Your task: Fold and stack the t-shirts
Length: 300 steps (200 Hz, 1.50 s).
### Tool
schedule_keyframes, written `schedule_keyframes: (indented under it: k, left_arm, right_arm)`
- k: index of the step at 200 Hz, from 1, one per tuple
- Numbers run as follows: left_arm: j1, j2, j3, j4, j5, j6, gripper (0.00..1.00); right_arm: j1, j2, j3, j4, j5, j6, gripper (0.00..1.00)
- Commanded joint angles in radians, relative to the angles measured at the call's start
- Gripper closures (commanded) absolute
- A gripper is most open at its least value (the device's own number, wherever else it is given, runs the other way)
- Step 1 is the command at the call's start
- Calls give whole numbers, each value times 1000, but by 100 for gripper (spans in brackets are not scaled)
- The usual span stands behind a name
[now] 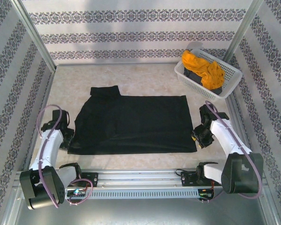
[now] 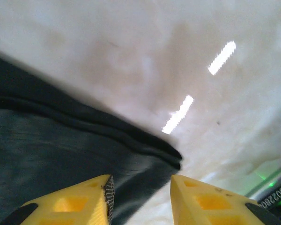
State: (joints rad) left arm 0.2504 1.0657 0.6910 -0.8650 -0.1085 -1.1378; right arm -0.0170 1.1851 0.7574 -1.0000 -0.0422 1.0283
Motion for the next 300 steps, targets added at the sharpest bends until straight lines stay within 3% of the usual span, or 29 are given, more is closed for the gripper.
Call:
schedule_keyframes:
  k: [1,19,42,83,147,191,239,263,300]
  left_arm:
    - [-7,84,114,207,106,170,49]
    - [-11,232,210,347,234,245,52]
    - [-19,430,313,527,349,286,54]
    - [-62,741,531,691,363,341,58]
    - [-104,1096,890,638,347,454,59]
    - [-123,1221,990,609,363,463,58]
    - [-170,1238,990,600,372,466,60]
    - [-202,1247,1009,553,352,477,65]
    - [-208,1232,1020,509,281,466,91]
  right_arm:
    - [26,-29,70,135,15,-94,63]
    - [73,9,103,339,-70,-245,64]
    - [141,102,191,428,-91,-383,65]
    - [153,306,350,453,-100,-456,65]
    - [115,486,470,461,-104,-411,65]
    - [103,522,502,447,-91,-401,65]
    - [93,562,530,438,-52,-385,64]
    - [90,583,547,437,-12,-378,64]
    - [78,614,563,453,71,-346,62]
